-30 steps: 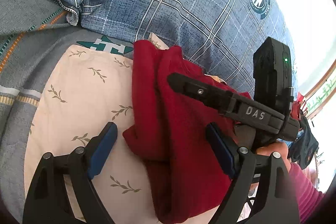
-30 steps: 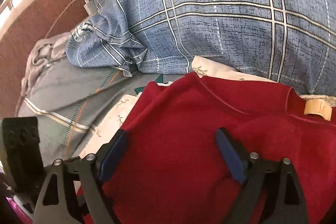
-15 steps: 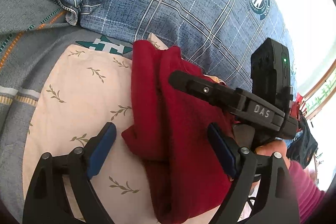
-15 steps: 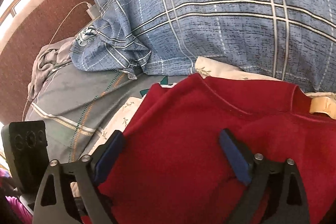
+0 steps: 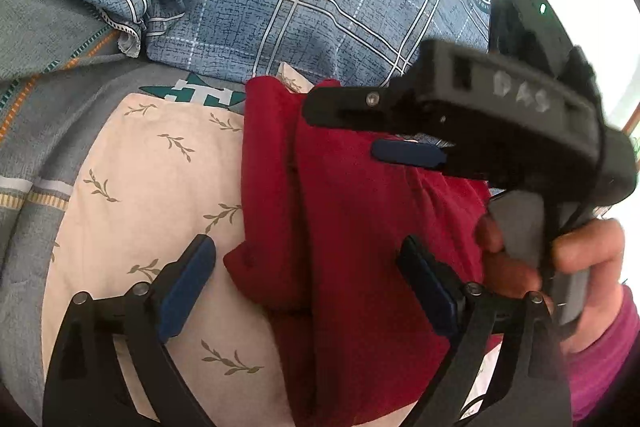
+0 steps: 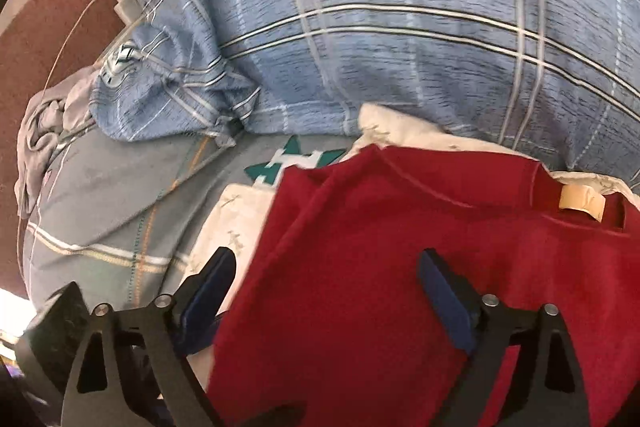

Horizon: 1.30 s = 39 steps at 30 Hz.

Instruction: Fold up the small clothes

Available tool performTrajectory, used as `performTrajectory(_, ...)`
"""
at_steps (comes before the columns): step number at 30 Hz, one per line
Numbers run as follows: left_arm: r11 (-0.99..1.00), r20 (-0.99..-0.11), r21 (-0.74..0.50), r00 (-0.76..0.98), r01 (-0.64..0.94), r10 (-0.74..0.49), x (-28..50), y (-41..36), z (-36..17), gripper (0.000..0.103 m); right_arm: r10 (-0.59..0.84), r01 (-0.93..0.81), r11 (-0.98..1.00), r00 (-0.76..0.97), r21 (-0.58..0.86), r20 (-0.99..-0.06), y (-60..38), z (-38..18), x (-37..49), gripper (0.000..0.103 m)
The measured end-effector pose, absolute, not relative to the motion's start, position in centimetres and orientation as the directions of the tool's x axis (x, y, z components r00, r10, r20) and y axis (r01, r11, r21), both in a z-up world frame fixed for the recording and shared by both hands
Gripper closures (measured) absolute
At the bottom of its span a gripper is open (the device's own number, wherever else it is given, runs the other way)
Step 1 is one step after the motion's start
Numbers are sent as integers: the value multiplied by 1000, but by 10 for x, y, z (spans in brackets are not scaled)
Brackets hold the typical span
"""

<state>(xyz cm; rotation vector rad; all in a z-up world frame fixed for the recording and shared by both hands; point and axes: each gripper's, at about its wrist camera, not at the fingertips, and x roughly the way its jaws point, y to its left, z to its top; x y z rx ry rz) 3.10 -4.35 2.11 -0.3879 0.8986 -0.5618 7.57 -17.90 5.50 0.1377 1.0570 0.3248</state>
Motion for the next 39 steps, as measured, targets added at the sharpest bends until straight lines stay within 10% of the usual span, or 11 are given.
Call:
performTrajectory(22, 807, -633, -517, 506, 287, -586, 35, -49, 21, 9, 281, -129, 959, 336, 251, -899, -169, 48, 87, 9)
performTrajectory(28, 752, -552, -585, 531, 302, -643, 35, -39, 25, 55, 265, -144, 963, 318, 229, -911, -157, 52, 94, 9)
performTrajectory(36, 689, -456, -569, 525, 450, -719, 23, -50, 42, 65, 193, -207, 966, 189, 153, -963, -129, 36, 113, 8)
performTrajectory(38, 701, -473, -553, 523, 451, -709, 24, -53, 42, 65, 164, -227, 967, 194, 118, -967, -126, 33, 111, 21)
performTrajectory(39, 704, -480, -553, 521, 445, -706, 25, -53, 41, 65, 139, -236, 968, 207, 89, -968, -127, 34, 108, 45)
